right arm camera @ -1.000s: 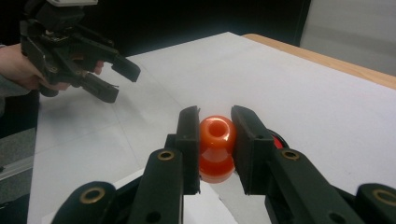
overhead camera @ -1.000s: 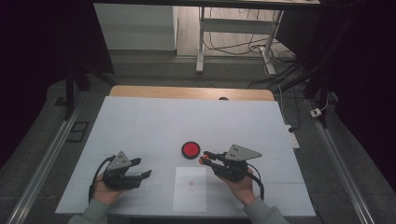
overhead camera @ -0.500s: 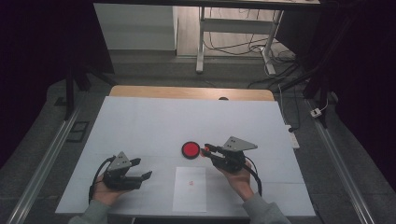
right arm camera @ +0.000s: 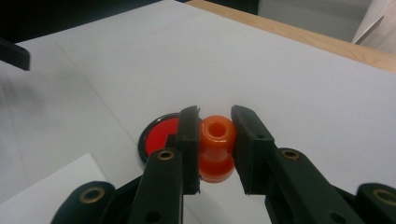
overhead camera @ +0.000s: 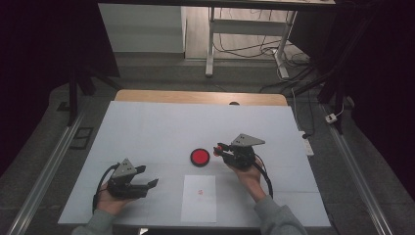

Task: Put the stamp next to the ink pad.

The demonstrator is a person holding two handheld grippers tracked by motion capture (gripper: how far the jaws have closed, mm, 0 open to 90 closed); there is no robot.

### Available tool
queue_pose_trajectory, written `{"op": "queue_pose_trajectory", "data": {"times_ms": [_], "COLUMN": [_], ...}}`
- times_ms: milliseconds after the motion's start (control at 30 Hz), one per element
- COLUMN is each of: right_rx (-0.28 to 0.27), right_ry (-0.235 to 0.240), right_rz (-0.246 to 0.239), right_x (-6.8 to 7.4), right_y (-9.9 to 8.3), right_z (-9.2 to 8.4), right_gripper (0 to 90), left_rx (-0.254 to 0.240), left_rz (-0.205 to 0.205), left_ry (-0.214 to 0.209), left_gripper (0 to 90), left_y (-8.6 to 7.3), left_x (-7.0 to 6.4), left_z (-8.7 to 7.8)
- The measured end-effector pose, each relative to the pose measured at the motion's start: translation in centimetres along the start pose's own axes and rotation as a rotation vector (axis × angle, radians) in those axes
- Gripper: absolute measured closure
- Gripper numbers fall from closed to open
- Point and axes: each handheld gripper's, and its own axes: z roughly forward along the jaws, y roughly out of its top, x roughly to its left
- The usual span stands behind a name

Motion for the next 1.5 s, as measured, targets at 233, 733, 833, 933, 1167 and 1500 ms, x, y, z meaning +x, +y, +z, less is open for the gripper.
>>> {"op": "queue_pose_trajectory", "data": {"times_ms": [233, 733, 833, 933, 1167, 1500], "right_rx": [0.037, 0.105, 0.119, 0.122, 0.151, 0.134], "right_ry": [-0.021, -0.064, -0.071, -0.072, -0.090, -0.076], "right_rz": [0.008, -0.008, -0.007, -0.006, -0.038, 0.014], "right_x": [-1.0, -1.6, -1.8, -1.9, -1.7, -1.8], "right_y": [-0.5, -1.4, -1.6, -1.8, -2.0, -2.1], "right_z": [1.3, 2.9, 3.0, 3.1, 3.3, 3.2], "right_gripper": [72.4, 72.2, 72.2, 72.2, 71.8, 50.9], "left_rx": [0.006, 0.010, 0.010, 0.013, 0.019, 0.020], "left_rz": [-0.002, -0.009, -0.006, -0.004, 0.001, 0.003], "left_ry": [0.005, 0.010, 0.011, 0.012, 0.011, 0.012], "left_gripper": [25.3, 23.7, 23.7, 23.7, 23.7, 23.6], "left_y": [0.0, 0.0, 0.0, 0.0, -0.1, -0.1], "left_x": [0.0, 0.0, 0.0, 0.0, 0.0, 0.0], "left_z": [0.0, -0.1, -0.1, 0.0, 0.0, 0.1]}}
